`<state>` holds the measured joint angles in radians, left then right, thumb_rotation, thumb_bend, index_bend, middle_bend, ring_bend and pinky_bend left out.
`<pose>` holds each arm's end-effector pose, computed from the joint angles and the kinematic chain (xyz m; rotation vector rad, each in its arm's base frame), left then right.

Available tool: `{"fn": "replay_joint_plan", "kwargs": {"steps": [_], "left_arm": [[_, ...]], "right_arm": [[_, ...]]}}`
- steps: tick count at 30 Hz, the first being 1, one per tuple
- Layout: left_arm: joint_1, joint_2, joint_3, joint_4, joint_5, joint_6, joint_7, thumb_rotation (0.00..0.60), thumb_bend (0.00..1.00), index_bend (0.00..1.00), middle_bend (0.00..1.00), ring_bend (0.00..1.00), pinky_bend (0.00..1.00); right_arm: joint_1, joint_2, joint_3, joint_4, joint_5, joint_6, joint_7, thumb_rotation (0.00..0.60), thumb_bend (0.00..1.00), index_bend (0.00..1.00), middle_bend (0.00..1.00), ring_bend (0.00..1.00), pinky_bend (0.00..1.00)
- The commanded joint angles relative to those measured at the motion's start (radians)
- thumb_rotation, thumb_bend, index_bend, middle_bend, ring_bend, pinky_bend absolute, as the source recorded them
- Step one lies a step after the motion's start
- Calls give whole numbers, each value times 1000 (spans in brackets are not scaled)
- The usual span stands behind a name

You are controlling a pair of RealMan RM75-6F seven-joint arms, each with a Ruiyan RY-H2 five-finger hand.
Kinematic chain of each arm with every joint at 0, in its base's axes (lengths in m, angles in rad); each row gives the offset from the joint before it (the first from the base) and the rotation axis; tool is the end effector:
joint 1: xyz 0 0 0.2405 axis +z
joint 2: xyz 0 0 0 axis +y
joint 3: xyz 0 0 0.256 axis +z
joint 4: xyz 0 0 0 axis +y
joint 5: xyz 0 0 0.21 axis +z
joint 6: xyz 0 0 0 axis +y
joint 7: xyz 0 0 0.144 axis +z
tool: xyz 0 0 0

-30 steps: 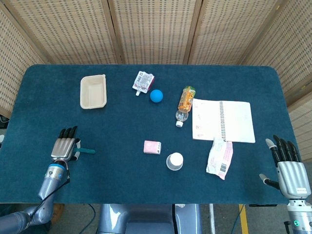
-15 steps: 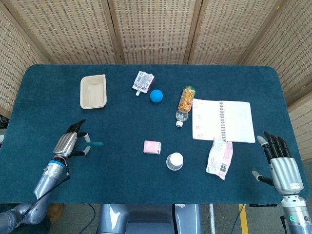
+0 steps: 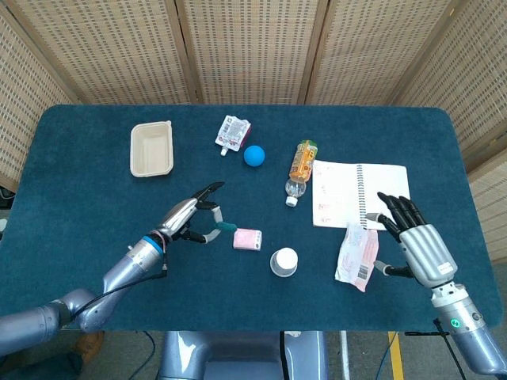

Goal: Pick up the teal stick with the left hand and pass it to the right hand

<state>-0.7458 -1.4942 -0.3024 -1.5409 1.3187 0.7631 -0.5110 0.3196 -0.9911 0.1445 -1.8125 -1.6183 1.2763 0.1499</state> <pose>-0.1020 0.3465 -0.0068 -1.7384 -1.7350 -1.4085 -0.2113 -0.2503 0.1597 1.6701 -0.9406 1.2180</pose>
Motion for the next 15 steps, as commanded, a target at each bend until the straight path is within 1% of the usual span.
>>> {"fn": "replay_joint_plan", "kwargs": {"steps": [1,6,11,15], "left_arm": [[-62,-56,-40,0,-62,-30,41,600,554,693,0,0,0],[-128,-137,-69,38,-146,-53,80,600,554,693,0,0,0],[-169,-190,-84,76,-195,-70,85,600,554,693,0,0,0],[-203,-219,-109,102,-232,-87,83,600,554,694,0,0,0]], "right_arm": [[61,26,34,-49,31,-69,61,600,109,352,0,0,0],[139,24,83,-80,97,-149,88,600,209,381,0,0,0],[207,13,109,-101,161,-233,93,600,250,390,0,0,0],[258,1,126,-116,218,-294,67,600,279,392,0,0,0]]}}
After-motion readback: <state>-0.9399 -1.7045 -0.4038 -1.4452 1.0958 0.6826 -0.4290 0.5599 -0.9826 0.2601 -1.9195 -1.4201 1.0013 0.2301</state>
